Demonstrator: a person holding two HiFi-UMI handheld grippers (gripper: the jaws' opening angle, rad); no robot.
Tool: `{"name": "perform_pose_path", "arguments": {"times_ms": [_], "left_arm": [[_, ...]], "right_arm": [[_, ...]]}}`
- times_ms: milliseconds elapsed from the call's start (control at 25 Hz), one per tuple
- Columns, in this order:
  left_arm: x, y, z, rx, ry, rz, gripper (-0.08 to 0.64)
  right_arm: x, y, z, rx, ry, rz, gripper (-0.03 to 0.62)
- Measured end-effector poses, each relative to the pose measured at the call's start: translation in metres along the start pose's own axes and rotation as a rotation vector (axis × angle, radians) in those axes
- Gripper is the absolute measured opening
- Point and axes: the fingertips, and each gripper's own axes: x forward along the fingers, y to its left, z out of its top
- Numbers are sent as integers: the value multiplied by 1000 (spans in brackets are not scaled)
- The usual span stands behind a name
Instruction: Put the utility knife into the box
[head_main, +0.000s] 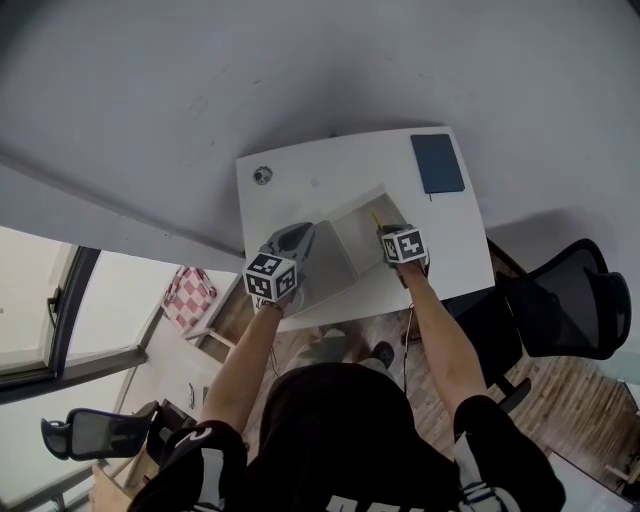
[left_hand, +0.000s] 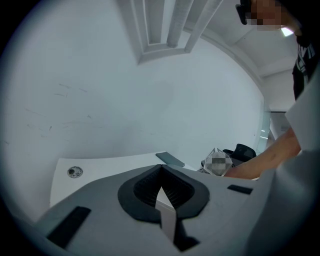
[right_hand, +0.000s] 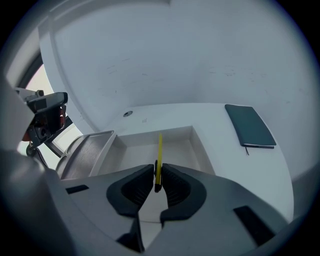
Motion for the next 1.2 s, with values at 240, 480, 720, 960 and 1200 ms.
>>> {"name": "perform_pose_path", "arguments": {"times_ms": [240, 480, 720, 960, 1200], "left_arm": [[2, 1, 3, -4, -7, 28, 25], [-5, -6, 16, -8, -45, 68, 25], [-16, -32, 38, 23, -103, 106, 25], [-26, -71, 58, 76, -151, 127, 25], [-34, -115, 74, 125, -186, 145, 25]], "right_arm": [[-8, -1, 5, -2, -30, 23, 98], [-41, -3, 29, -7, -141, 38, 94], [-102, -1, 62, -43, -291, 35, 58], [-170, 1, 86, -121, -431, 9, 15], [-235, 0, 95, -159, -572, 16, 15]]}}
